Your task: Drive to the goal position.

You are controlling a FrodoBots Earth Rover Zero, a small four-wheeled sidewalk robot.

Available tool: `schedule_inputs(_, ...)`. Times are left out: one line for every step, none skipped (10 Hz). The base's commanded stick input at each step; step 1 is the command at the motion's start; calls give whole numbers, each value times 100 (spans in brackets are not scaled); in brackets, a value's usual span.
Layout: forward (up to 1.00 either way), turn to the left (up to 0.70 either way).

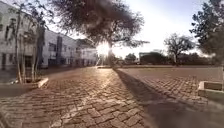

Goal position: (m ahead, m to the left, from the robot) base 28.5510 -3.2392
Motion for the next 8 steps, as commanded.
schedule_inputs(100,0)
schedule_inputs(100,0)
schedule_inputs(100,0)
schedule_inputs(100,0)
schedule_inputs(100,0)
schedule_inputs(100,7)
schedule_inputs(100,20)
schedule_inputs(100,6)
